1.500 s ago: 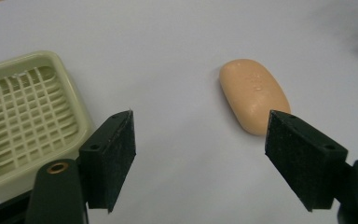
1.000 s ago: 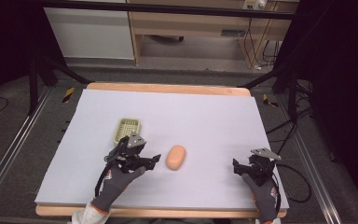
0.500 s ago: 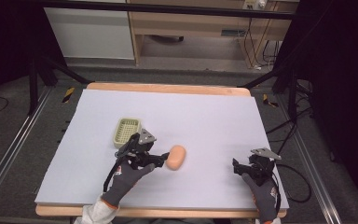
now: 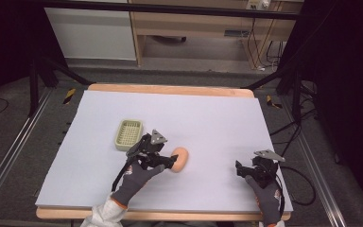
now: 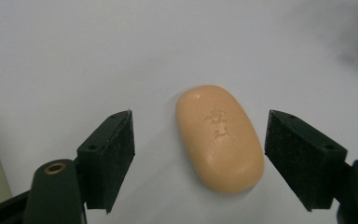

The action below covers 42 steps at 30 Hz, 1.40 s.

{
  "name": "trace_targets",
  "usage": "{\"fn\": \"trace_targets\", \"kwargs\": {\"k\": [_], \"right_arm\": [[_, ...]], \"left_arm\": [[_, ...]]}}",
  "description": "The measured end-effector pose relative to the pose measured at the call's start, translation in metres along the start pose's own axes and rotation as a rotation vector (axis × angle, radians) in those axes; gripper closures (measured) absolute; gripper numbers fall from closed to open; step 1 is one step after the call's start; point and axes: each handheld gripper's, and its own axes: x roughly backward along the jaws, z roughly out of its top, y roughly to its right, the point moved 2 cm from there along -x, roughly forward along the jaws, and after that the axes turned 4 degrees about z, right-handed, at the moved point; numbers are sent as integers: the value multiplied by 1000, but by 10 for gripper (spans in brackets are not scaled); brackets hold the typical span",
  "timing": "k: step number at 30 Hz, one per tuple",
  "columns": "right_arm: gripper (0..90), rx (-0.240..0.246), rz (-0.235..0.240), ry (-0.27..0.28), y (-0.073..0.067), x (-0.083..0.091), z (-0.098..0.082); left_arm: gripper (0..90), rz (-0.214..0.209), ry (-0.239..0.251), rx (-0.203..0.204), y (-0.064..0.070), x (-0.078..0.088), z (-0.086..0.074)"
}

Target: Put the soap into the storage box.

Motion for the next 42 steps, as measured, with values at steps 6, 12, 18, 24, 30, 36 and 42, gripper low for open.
{"fn": "trace_targets", "kwargs": {"k": [6, 12, 18, 24, 30, 36, 42], "right_arm": [[62, 0, 0, 0, 0, 0, 0], [62, -3, 2, -2, 0, 0, 0], [62, -2, 1, -1, 0, 0, 0], [62, 1, 3, -2, 0, -1, 0], [62, 0, 3, -3, 0, 0, 0], [62, 0, 4, -3, 0, -1, 0], [61, -1, 8, -6, 0, -1, 0]], "left_arm": [[228, 1, -16, -14, 7, -8, 4], [224, 3, -35, -20, 11, -16, 7], [213, 6, -51, -28, 13, -22, 8], [205, 5, -71, -32, 17, -31, 8], [196, 9, -92, -35, 19, -37, 7], [193, 10, -119, -35, 21, -45, 5], [190, 12, -142, -30, 20, -51, 4]]}}
